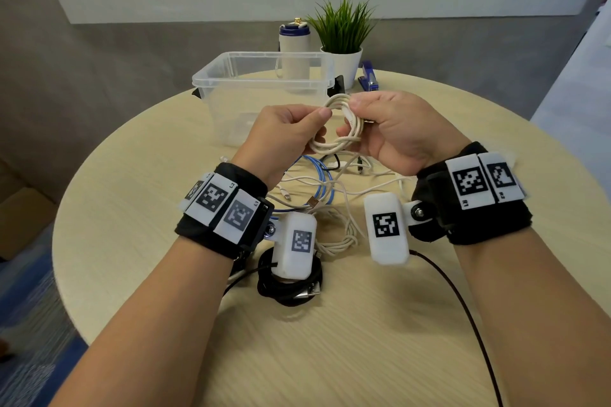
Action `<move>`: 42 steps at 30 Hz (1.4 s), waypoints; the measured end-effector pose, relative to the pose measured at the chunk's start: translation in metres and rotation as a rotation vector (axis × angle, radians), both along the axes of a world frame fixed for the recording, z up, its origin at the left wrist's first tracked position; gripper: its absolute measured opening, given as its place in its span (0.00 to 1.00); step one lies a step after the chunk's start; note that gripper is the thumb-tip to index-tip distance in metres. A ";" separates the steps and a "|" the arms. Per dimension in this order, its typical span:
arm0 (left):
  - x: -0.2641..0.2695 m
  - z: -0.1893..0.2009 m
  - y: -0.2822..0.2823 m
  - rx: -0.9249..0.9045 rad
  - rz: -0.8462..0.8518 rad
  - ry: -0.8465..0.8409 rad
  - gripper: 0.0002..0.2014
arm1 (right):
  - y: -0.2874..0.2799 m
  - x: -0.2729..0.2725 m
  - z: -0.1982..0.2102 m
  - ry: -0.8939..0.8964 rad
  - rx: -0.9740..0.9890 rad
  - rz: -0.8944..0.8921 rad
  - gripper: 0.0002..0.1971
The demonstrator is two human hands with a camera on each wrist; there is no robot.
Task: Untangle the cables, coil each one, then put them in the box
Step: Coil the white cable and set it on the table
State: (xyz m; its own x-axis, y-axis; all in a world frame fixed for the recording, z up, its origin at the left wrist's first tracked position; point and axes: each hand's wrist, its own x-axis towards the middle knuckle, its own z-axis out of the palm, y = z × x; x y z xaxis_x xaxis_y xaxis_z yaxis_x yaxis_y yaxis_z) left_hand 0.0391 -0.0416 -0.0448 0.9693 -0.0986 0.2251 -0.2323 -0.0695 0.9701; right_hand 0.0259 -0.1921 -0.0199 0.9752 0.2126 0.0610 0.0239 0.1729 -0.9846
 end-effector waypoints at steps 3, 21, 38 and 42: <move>0.002 -0.001 0.001 0.019 0.030 -0.052 0.06 | -0.003 0.003 -0.003 0.011 -0.022 -0.075 0.13; 0.001 0.009 0.011 -0.153 -0.025 0.132 0.05 | -0.006 0.010 -0.006 -0.031 -0.121 -0.272 0.07; -0.010 0.031 0.028 -0.002 0.078 0.149 0.07 | 0.008 -0.009 0.008 -0.028 -0.208 -0.124 0.06; -0.018 0.034 0.045 -0.023 0.128 0.179 0.07 | 0.025 -0.013 0.009 -0.021 -0.379 -0.128 0.07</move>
State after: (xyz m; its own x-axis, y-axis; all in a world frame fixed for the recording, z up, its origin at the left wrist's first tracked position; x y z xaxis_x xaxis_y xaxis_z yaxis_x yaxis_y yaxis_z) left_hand 0.0211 0.0032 -0.0105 0.9983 0.0312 0.0486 -0.0465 -0.0648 0.9968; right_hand 0.0131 -0.1671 -0.0107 0.9947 0.1010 0.0215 0.0422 -0.2078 -0.9773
